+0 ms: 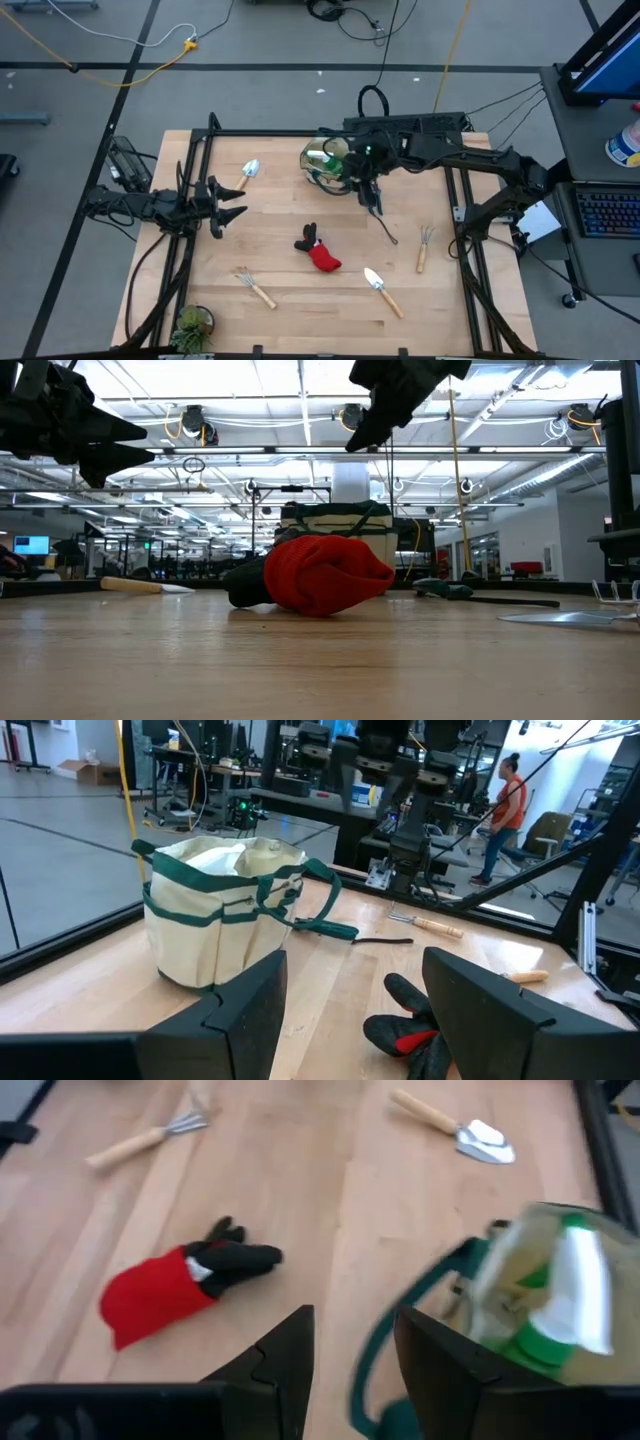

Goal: Pick & Place Garden tools in Gardening bag
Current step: Put the red gloves into the green gardening bag

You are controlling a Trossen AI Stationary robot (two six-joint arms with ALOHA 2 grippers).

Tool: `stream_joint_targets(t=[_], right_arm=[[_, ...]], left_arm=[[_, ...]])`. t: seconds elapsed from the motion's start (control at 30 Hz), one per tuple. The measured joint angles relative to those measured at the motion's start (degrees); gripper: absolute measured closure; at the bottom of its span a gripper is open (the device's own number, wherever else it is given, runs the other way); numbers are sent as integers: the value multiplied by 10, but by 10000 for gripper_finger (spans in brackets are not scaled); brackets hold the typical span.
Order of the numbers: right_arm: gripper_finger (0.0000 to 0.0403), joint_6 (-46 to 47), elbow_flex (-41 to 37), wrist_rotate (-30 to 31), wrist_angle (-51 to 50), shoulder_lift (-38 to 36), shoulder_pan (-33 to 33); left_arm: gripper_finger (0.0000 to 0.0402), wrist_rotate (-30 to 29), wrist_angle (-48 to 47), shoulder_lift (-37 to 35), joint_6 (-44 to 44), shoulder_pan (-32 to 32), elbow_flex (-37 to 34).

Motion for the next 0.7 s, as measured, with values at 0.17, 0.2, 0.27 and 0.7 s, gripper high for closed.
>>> stream_joint_targets(t=[0.17, 0.2, 0.27, 0.7], right_arm=[[271, 58, 0, 3, 2, 1, 26], [271, 73, 0, 2, 7, 4, 34], [271, 108, 0, 4, 13, 7, 54], [270, 294, 0, 126, 56, 68, 189]], left_arm=[[160, 0, 0, 0, -2, 0, 0], [160, 0, 0, 0, -2, 0, 0], [160, 0, 0, 0, -2, 0, 0], [160, 0, -1, 0, -3, 0, 0]])
